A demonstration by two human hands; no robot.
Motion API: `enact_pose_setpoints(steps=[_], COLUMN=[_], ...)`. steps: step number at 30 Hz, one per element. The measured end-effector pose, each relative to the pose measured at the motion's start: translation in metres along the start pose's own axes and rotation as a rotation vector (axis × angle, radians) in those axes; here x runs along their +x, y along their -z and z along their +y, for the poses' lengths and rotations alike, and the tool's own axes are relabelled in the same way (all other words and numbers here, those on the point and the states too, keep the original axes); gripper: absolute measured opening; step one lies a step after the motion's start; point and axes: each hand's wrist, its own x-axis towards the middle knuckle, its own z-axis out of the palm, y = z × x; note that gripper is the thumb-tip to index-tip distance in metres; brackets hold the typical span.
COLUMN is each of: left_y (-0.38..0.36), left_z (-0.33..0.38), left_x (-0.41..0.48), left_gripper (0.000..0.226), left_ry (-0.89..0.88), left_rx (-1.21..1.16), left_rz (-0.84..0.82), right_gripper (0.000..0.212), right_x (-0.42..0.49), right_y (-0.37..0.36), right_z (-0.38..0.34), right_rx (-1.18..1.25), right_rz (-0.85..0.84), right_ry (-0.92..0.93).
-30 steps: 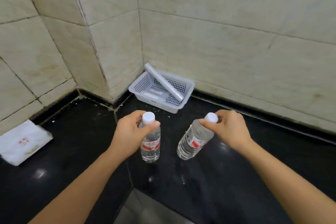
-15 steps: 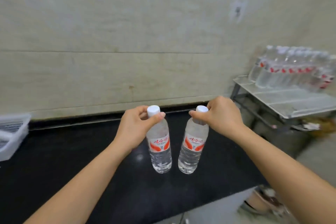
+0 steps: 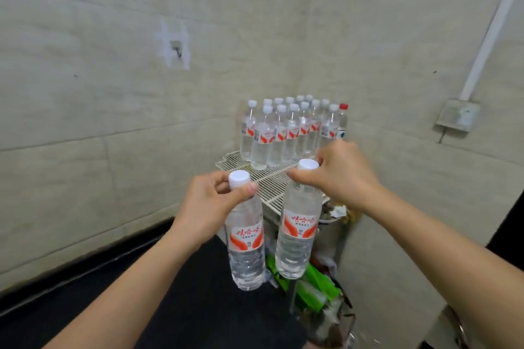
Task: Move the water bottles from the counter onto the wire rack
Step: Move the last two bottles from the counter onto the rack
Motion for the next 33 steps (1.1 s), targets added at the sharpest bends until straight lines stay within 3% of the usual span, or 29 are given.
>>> enact_pose_setpoints(steps=[11, 18, 23, 26, 30, 33], left_y=[-0.106, -0.153, -0.18, -0.198, -0.218, -0.233], left_z=[-0.006, -0.038, -0.058, -0.066, -0.08, -0.087], left_x=[0.186, 0.265, 0.314, 0.34, 0.367, 0.382], left_gripper=[0.033, 0.028, 0.043, 0.035, 0.007, 0.01], left_ry=[-0.076, -0.035, 0.012, 0.045, 0.049, 0.059], left_rx=[-0.003, 0.11, 0.189, 0.224, 0.228, 0.248], left_rz=[-0.032, 0.098, 0.216, 0.293, 0.358, 0.377], right_gripper=[0.063, 0.058, 0.06, 0.058, 0.059, 0.056], right_x=[0.147, 0.237, 0.299, 0.33, 0.364, 0.38], right_y=[-0.017, -0.061, -0.091, -0.104, -0.123, -0.135], right_z=[0.148, 0.225, 0.271, 0.29, 0.308, 0.319], right_rx=[-0.026, 0.027, 0.115, 0.151, 0.204, 0.241], right_rz=[0.009, -0.078, -0.143, -0.2, -0.253, -0.288], right_ry=[-0.032, 0.097, 0.205, 0.26, 0.343, 0.361])
